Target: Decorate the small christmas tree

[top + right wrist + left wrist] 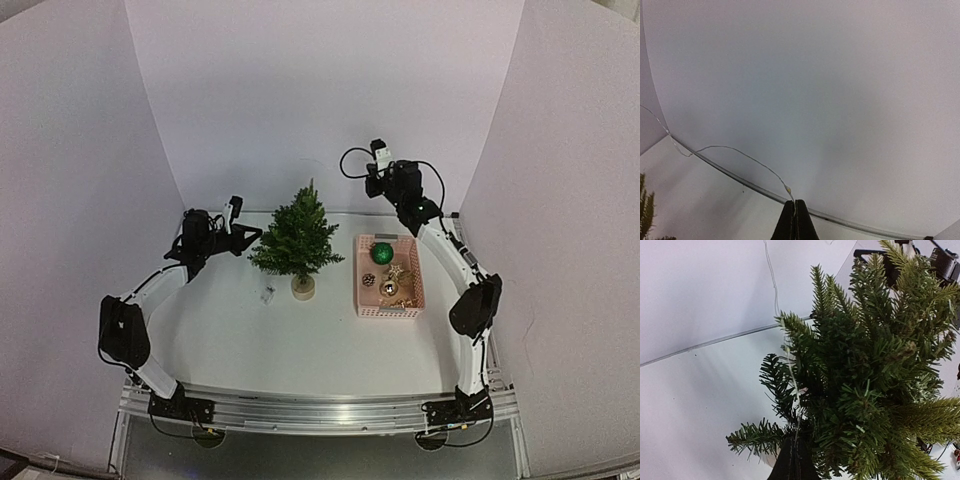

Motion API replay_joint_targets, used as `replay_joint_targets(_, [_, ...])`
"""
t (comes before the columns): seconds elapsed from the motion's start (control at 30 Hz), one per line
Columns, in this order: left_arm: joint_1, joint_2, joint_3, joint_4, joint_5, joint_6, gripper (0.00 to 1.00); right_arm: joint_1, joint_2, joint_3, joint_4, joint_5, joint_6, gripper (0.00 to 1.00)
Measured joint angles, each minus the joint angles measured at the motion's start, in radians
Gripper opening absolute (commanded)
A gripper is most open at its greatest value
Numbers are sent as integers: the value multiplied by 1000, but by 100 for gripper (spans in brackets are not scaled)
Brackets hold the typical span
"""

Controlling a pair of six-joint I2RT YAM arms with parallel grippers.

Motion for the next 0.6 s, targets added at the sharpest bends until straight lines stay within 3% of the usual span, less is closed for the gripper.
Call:
replay_joint_targets(0.33, [0, 30, 0, -2, -39, -97, 0, -42, -11, -206, -109, 32, 63, 0])
replay_joint_targets(0.6, [0, 31, 0, -2, -51, -143, 0, -48, -157, -432, -142, 58, 69, 0])
